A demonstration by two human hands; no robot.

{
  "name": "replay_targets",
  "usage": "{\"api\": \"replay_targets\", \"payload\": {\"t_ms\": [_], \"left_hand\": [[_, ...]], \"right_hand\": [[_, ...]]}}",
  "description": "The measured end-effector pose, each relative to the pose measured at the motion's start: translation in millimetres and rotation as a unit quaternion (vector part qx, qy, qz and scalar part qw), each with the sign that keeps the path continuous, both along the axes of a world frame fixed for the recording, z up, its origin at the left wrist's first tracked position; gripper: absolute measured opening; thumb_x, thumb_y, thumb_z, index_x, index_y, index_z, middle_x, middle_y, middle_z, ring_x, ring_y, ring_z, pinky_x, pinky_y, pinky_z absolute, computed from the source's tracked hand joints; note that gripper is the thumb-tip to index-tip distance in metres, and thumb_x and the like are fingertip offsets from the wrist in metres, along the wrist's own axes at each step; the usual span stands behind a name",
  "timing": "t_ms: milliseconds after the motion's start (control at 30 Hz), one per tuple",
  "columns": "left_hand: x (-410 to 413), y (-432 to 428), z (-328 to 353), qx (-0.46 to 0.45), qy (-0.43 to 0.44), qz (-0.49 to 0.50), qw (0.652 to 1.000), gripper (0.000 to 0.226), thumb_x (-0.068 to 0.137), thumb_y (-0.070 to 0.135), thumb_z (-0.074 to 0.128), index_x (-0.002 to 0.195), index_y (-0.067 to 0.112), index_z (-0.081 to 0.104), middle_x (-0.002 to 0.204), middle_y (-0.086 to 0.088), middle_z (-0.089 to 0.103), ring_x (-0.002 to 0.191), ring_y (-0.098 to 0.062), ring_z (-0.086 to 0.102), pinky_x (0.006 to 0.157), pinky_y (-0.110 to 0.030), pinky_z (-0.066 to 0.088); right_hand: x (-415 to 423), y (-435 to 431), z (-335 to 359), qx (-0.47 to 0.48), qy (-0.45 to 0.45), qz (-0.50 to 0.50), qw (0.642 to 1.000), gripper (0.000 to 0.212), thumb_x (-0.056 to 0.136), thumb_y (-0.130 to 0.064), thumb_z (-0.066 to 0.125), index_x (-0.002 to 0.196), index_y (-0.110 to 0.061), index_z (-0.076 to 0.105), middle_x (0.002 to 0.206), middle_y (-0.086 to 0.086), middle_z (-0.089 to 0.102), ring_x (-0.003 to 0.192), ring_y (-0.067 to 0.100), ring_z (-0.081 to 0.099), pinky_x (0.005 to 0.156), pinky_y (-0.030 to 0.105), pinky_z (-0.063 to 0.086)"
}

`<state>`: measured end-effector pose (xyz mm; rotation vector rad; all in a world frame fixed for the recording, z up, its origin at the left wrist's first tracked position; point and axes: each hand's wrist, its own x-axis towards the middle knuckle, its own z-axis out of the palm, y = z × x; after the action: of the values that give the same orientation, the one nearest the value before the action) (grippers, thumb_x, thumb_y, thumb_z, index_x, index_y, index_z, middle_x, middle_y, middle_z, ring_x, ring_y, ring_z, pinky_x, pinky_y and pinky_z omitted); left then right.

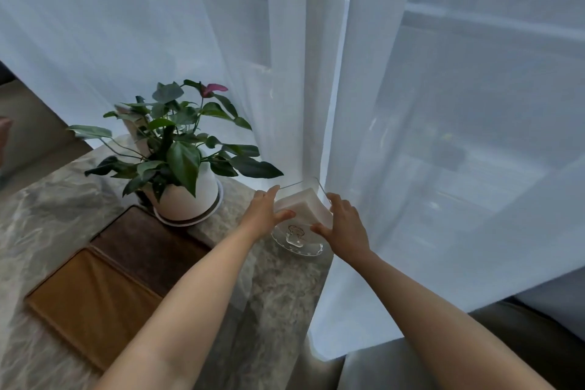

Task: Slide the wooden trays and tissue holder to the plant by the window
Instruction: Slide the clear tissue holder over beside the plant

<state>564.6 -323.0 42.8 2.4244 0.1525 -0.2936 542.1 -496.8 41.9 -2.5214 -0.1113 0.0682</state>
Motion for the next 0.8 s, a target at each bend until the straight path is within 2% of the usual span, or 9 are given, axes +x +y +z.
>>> {"api": "replay_targets", "payload": {"t_ms": [233,433,567,700,800], "left_hand": [[4.5,-2.6,-2.3,0.029,-0.001,-0.015,0.999,0.078,0.083,0.043,0.060,0.145,0.020,0.020,0.147,-0.015,0.030,0.130,-0.031,0.040,0.101,-0.039,0.038],[0.0,-3.1,-0.2,0.200,-0.018,-0.058,0.978,0.075,0.087,0.057,0.042,0.146,0.022,0.014,0.150,-0.010,0.033,0.134,-0.031,0.035,0.102,-0.047,0.037],[-6.9,-5.9,9.7,0.319,-0.020,-0.103,0.942,0.070,0.092,0.057,0.024,0.148,0.023,-0.002,0.158,-0.010,0.012,0.144,-0.030,0.015,0.112,-0.047,0.025],[-20.0,6.2,25.1,0.323,-0.080,-0.128,0.934,0.066,0.094,0.053,0.022,0.148,0.023,-0.002,0.158,-0.007,0.013,0.144,-0.026,0.016,0.113,-0.044,0.023],[-34.1,22.4,38.8,0.338,-0.137,-0.139,0.921,0.062,0.095,0.050,0.022,0.148,0.024,0.003,0.158,-0.006,0.013,0.144,-0.023,0.014,0.116,-0.041,0.019]], "right_hand": [[3.1,3.3,-0.4,0.004,0.015,-0.008,1.000,0.068,0.081,-0.031,0.065,0.136,-0.015,0.029,0.126,0.012,0.047,0.115,0.029,0.043,0.082,0.039,0.043],[-2.4,8.6,0.3,-0.013,0.016,-0.012,1.000,0.069,0.084,-0.029,0.060,0.140,-0.015,0.023,0.132,0.010,0.043,0.117,0.028,0.040,0.083,0.039,0.043],[-5.6,9.7,2.5,-0.050,0.017,-0.002,0.999,0.072,0.087,-0.036,0.054,0.143,-0.014,0.015,0.136,0.012,0.042,0.121,0.029,0.039,0.087,0.041,0.043],[-13.2,8.9,9.2,-0.081,0.012,0.007,0.997,0.074,0.091,-0.045,0.041,0.145,-0.010,0.006,0.150,0.010,0.025,0.133,0.028,0.029,0.100,0.040,0.038],[-22.6,13.0,20.7,-0.087,-0.002,0.002,0.996,0.071,0.092,-0.047,0.034,0.145,-0.011,0.002,0.155,0.011,0.011,0.139,0.029,0.017,0.110,0.041,0.027]]}}
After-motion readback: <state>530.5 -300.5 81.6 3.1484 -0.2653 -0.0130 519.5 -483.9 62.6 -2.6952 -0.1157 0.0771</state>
